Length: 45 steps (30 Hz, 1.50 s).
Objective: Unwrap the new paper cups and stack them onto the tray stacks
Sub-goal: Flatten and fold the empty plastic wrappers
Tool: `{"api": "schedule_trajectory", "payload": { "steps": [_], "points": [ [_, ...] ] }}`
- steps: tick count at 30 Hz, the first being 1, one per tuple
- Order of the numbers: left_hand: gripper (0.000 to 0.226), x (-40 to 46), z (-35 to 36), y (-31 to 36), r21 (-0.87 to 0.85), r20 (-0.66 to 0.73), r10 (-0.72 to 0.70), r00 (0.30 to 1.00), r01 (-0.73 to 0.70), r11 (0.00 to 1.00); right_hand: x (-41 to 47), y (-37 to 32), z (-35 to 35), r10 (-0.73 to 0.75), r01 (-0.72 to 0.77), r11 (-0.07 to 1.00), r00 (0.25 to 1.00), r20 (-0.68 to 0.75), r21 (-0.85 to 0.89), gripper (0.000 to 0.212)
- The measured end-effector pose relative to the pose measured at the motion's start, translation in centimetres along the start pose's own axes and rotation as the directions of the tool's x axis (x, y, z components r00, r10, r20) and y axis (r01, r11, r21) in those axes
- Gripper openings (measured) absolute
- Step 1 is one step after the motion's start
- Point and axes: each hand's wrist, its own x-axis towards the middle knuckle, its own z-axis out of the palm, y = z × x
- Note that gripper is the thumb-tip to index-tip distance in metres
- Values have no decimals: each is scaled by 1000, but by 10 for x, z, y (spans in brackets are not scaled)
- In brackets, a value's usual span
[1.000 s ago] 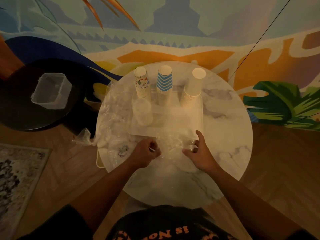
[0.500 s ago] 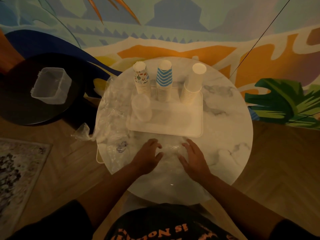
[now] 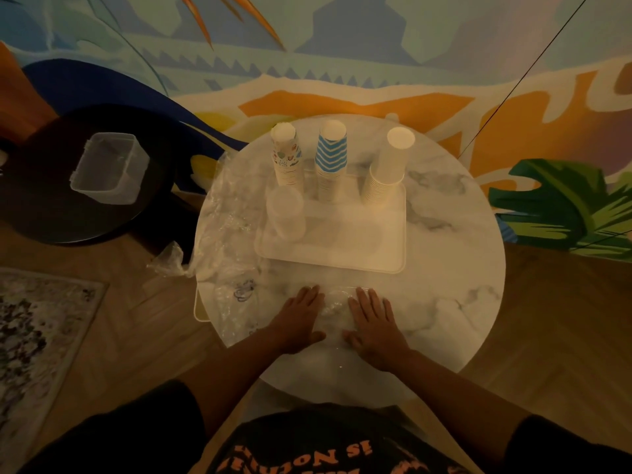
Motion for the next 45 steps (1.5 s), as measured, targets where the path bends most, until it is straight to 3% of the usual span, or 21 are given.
{"api": "schedule_trajectory", "payload": {
  "steps": [4,9,16,22,29,34,39,45],
  "points": [
    [85,-6,-12,4,-85,-69,9,998,-15,996,1,-10,-12,25,-25,1000,1000,-9,10,85],
    [68,-22,-45,-4,-270,-309,2,951,-89,959,-1,-23,-40,6,14,985,993,-117,170,85],
    [52,-51,-115,-67,-362,-528,-208,823,4,932,14,-52,-83,-13,117,930,958,-288,348,67],
    [55,-61,-148,-142,-480,-485,-448,751,200,854,36,-101,-117,-93,237,869,941,-326,435,57],
    [65,-40,-155,-189,-513,-305,-486,819,289,808,82,-164,-121,-314,396,868,905,-287,300,63],
    [63,-23,-149,-205,-496,-237,-488,840,327,804,121,-196,-110,-383,389,907,921,-73,160,72],
    [50,-15,-146,-214,-614,-267,-547,793,297,731,142,-203,-98,-363,362,932,930,60,25,72],
    [40,-24,-153,-228,-695,-353,-575,738,204,689,147,-193,-82,-362,362,931,932,15,-37,72]
  ]
}}
